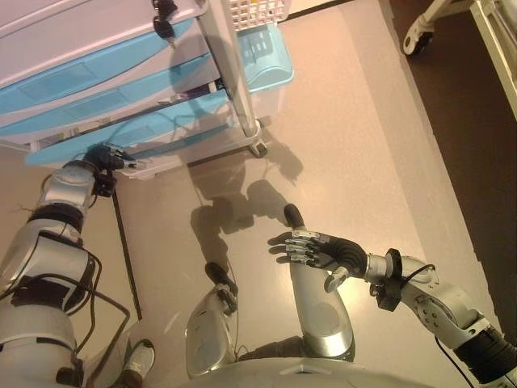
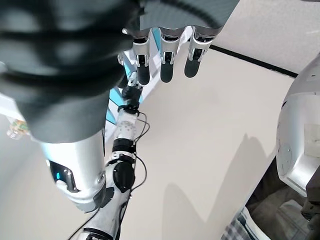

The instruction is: Open the drawer and pick up the medicine

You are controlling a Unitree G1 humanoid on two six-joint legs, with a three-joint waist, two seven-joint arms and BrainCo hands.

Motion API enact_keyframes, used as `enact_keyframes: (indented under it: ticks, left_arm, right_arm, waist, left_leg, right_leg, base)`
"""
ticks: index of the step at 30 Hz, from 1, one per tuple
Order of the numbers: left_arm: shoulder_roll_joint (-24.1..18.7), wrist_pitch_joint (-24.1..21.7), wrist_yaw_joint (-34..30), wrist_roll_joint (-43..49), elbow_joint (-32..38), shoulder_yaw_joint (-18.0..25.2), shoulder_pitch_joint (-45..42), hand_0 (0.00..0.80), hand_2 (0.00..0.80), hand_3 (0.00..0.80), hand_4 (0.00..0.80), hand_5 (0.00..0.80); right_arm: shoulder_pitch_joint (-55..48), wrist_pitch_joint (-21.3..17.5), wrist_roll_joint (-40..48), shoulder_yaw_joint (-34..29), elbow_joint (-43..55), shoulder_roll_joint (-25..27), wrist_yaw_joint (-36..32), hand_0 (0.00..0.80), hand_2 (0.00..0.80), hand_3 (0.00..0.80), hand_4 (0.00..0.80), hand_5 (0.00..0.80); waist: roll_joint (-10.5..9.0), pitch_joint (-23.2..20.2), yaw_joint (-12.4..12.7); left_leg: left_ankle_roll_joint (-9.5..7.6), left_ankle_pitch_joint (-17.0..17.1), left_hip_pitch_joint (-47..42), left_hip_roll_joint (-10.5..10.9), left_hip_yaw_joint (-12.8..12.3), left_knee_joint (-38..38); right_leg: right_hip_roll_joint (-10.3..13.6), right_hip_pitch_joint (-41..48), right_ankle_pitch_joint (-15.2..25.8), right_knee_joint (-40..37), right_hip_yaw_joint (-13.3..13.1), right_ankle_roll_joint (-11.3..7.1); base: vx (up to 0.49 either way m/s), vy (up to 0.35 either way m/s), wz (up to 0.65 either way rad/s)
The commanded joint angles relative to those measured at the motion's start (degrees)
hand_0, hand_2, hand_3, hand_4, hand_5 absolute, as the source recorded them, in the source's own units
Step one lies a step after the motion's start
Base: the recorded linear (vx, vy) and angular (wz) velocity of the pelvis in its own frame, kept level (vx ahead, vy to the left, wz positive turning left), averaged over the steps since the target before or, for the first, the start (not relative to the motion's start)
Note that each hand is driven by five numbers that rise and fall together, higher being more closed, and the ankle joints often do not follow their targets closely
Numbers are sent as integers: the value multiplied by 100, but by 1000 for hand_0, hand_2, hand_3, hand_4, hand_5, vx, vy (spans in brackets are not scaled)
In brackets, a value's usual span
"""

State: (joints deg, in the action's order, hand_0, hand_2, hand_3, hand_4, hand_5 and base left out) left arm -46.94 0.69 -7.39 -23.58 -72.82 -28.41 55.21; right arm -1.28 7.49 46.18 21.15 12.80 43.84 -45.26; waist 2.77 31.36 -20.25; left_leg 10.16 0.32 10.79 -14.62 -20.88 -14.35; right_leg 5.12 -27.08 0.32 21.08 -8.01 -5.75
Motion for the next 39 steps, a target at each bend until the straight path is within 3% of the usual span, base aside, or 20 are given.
enact_keyframes:
  ticks: [1, 9, 15, 20, 25, 33, 39]
  left_arm:
    - [-912, -291, 856, -128, 64, 300, 525, 0, 0, 0, 0, 0]
    - [-1028, -582, 1511, -230, 147, 478, 864, 0, 0, 0, 0, 0]
    - [-1050, -786, 1535, -400, 275, 660, 702, 0, 0, 0, 0, 0]
    - [-950, -857, 901, -652, 398, 775, 521, 0, 0, 0, 0, 0]
    - [-703, -829, -411, -1048, 880, 878, -118, 0, 0, 0, 0, 0]
    - [169, -213, -1447, -1194, 2372, 1050, -2154, 0, 0, 0, 0, 0]
    - [1048, 81, -1783, -1319, 3198, 1183, -3717, 0, 0, 0, 0, 0]
  right_arm:
    - [-56, -166, 167, 184, 290, -300, -82, 0, 0, 0, 0, 0]
    - [-139, -341, 40, 296, 206, -581, -64, 0, 0, 0, 0, 0]
    - [-171, -377, -32, 251, 130, -706, -92, 0, 0, 0, 0, 0]
    - [-165, -482, -125, 327, 39, -804, -48, 0, 0, 0, 0, 0]
    - [-234, -497, -263, 194, 3, -832, 193, 0, 0, 0, 0, 0]
    - [-207, -71, -758, -269, -585, -828, 1405, 0, 0, 0, 0, 0]
    - [-320, 109, -998, -364, -1225, -1121, 1910, 0, 0, 0, 0, 0]
  waist:
    - [-475, -157, -213]
    - [-557, -157, -130]
    - [-538, -157, -56]
    - [-563, -157, 49]
    - [-565, -157, 145]
    - [-444, -160, 360]
    - [-287, -564, 616]
  left_leg:
    - [-251, -168, 567, -92, -29, -1589]
    - [-233, -194, 714, -162, 22, -1583]
    - [-216, -173, 615, -170, 81, -1474]
    - [-246, -226, 623, -133, 172, -1437]
    - [-285, -259, 437, -84, 204, -1235]
    - [-315, -169, -331, 9, 122, -494]
    - [-356, -47, -891, 239, 144, 332]
  right_leg:
    - [-83, 111, -23, -320, -9, 57]
    - [-117, -13, -48, -296, 184, 64]
    - [-95, 119, -49, -381, 287, 54]
    - [-88, 174, -47, -409, 335, 51]
    - [-69, 362, -26, -510, 397, 36]
    - [-10, 1064, 82, -945, 533, 18]
    - [161, 1577, 172, -1341, 762, -36]
  base:
    - [-33, -68, 0]
    - [-21, -64, -1]
    - [2, -17, 4]
    - [-21, -28, 10]
    - [-20, -25, 8]
    - [-18, -8, 7]
    - [18, 25, 20]
